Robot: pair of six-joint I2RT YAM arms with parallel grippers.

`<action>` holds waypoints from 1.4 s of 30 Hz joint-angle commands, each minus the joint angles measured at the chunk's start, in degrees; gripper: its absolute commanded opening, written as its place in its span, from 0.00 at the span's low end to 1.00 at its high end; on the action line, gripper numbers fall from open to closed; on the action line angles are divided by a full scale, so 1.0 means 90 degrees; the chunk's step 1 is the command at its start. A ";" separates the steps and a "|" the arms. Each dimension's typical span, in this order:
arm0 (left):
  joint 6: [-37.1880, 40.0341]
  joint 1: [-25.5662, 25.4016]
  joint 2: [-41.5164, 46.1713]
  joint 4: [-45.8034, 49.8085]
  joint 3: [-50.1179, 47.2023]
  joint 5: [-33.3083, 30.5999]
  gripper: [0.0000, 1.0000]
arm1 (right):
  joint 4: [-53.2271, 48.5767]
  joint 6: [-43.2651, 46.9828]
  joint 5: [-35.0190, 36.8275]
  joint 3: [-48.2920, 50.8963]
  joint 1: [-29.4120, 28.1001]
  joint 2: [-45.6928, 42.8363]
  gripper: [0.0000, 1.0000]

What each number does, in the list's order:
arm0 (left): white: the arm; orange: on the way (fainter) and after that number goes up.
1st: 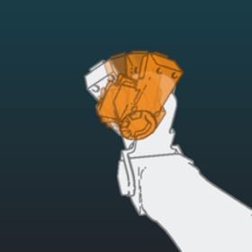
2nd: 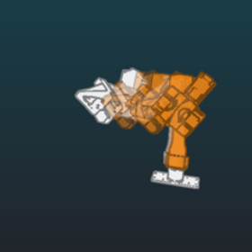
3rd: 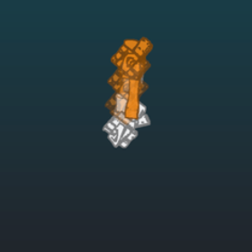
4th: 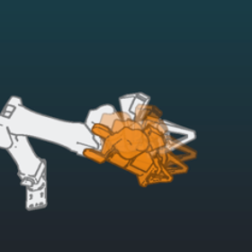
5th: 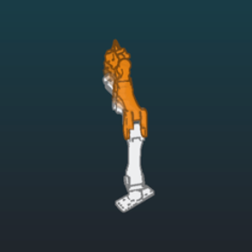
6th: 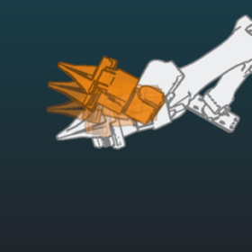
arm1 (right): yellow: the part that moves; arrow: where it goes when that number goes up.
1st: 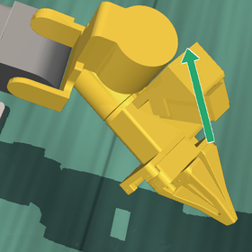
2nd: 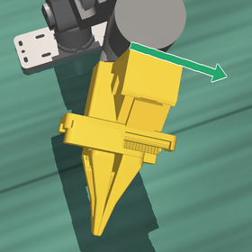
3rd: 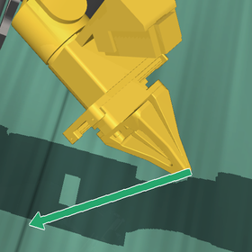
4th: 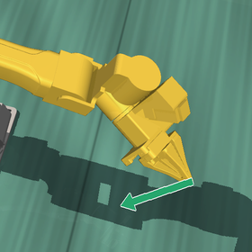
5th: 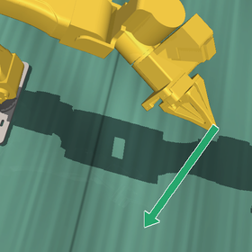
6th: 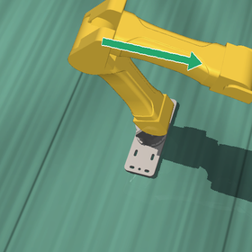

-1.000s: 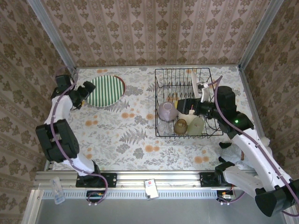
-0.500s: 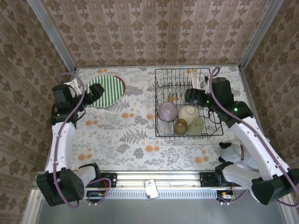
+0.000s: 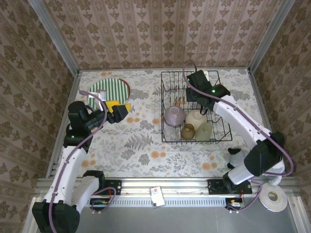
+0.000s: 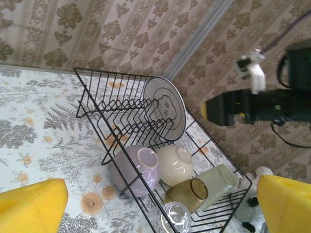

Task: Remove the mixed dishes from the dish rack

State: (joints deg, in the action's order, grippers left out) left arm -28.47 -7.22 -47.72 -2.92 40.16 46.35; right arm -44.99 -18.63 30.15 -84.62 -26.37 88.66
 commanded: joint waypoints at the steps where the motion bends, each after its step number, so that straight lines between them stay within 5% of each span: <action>1: -0.0188 -0.0007 0.0055 -0.0855 -0.0138 0.0250 1.00 | -0.0386 0.0127 0.0778 -0.0348 -0.0009 0.0342 0.85; 22: -0.0069 0.0090 0.0195 -0.0547 -0.0107 0.0295 1.00 | -0.0898 -0.0282 0.1649 -0.1631 0.0108 0.2247 0.59; 42: -0.0325 0.0206 0.0033 -0.0886 -0.0196 0.0376 1.00 | -0.0979 0.0024 0.2031 -0.1924 0.0351 0.2850 0.36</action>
State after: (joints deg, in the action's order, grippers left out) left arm -30.44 -5.87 -47.27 -9.17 38.85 48.45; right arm -51.64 -19.25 46.17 -100.33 -23.40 113.34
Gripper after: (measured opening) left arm 0.997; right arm 0.364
